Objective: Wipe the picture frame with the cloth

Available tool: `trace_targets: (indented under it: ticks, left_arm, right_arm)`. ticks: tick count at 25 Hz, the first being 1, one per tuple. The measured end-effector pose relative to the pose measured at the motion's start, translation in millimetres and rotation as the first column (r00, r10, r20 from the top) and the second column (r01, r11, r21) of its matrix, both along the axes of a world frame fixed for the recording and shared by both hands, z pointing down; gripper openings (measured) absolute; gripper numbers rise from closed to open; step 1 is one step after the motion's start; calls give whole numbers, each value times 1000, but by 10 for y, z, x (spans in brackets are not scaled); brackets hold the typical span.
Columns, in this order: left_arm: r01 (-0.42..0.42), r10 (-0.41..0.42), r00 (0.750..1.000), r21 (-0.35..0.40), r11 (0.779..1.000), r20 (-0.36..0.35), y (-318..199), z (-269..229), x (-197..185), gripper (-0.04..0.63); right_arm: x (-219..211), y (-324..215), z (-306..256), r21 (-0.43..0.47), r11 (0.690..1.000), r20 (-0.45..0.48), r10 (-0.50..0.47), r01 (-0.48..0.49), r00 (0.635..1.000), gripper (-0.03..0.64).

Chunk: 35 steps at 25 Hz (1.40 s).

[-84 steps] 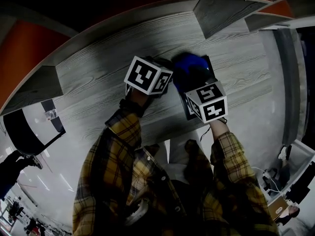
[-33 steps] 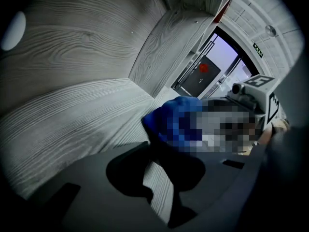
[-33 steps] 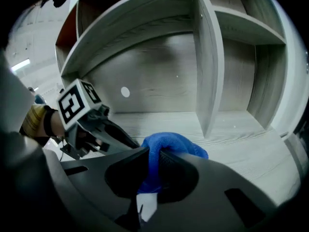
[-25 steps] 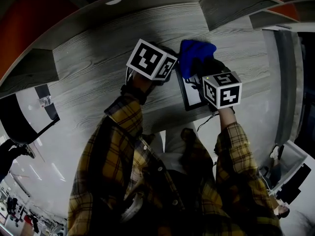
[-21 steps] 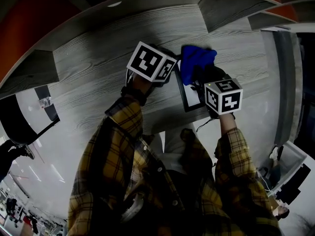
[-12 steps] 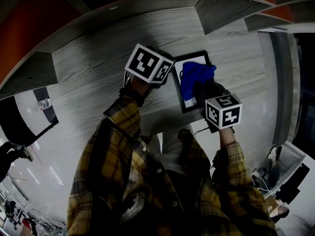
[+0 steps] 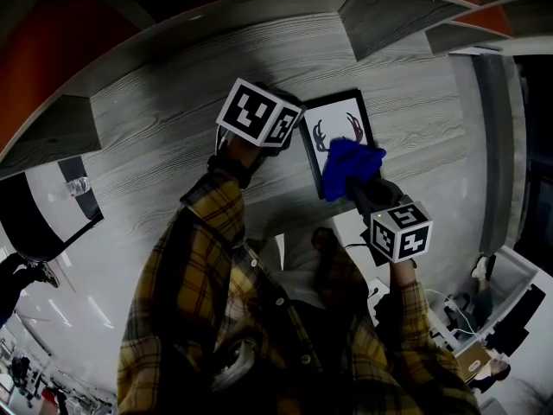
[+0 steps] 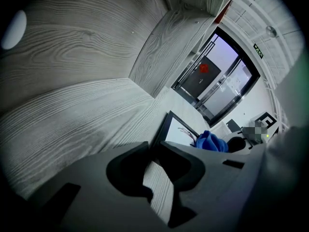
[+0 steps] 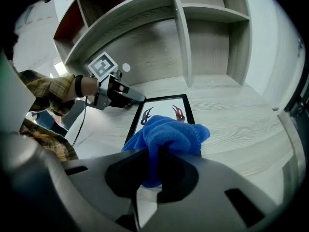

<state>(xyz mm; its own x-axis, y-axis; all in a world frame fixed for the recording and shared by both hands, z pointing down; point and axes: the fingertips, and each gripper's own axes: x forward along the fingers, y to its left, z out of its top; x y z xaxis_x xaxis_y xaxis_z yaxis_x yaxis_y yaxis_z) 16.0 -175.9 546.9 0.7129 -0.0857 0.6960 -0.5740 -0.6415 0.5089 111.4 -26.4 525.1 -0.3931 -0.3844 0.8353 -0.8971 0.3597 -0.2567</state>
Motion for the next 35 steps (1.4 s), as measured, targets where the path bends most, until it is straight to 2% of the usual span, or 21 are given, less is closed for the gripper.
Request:
trace_targets:
  ticks: [5,8,11,15,20,23,28,35]
  left_arm:
    - [1,-1,1000,3,1000,1,-5,6,-1,72]
    - [0,0,1000,5,1000,2,-1,0,-6,72]
    - [-1,1,1000,9,1000,2,2,-3,-1,72]
    - [2,-2,1000,20,1000,5,0,-2,-11,72]
    - [2,-2,1000,28,1000,6,2,-5,-2,72]
    - [2,-2,1000,25,1000,6,-2,-4,-6,72]
    - [1,-1,1000,26,1000,8,-2,0,-7,72]
    - [4,-4,1000,18,1000,6,0,4,-17,72]
  right_arm:
    - [56,226,19,-31,1000,-10,-6,6,1000,48]
    - [64,199,-37,-15,1000,-1,3,-3,1000,48]
    - [40,-61,-291,66,998,24,10,-12,1000,48]
    - [-18,-624,-632,199,980,73,12,-26,997,48]
    - [-22,-1272,-673,293,955,57,18,-34,998,48]
    - [2,-1510,-410,268,963,17,28,-32,999,48]
    - [73,-1572,33,207,978,-76,4,12,997,48]
    - [97,-1436,95,191,980,-106,-33,53,994,48]
